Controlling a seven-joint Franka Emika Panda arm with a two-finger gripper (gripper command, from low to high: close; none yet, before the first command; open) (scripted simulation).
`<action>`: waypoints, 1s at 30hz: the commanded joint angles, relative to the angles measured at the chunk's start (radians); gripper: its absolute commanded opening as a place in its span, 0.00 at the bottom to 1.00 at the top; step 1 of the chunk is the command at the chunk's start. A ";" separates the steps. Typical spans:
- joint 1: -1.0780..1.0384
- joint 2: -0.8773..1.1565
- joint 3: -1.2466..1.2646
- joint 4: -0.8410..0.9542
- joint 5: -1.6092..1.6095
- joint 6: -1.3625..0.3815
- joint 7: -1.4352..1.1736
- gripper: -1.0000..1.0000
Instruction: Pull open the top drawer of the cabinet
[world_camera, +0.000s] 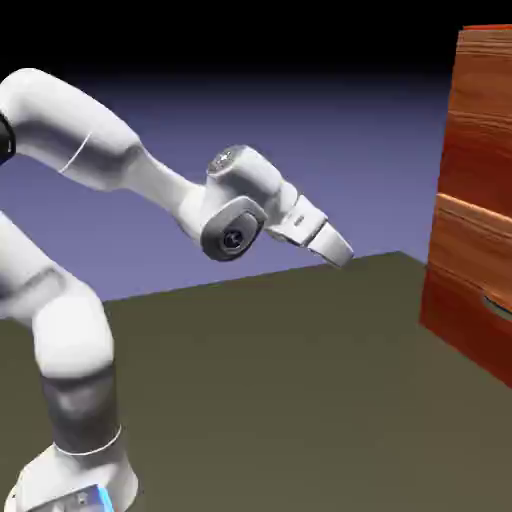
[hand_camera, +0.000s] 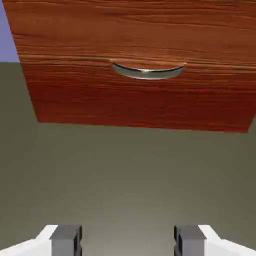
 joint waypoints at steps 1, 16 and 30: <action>0.036 -0.003 -0.034 0.026 -0.029 0.001 0.001 0.50; 0.580 -0.041 -0.542 0.414 -0.468 0.017 0.024 0.50; 1.087 -0.076 -1.017 0.776 -0.878 0.031 0.044 0.50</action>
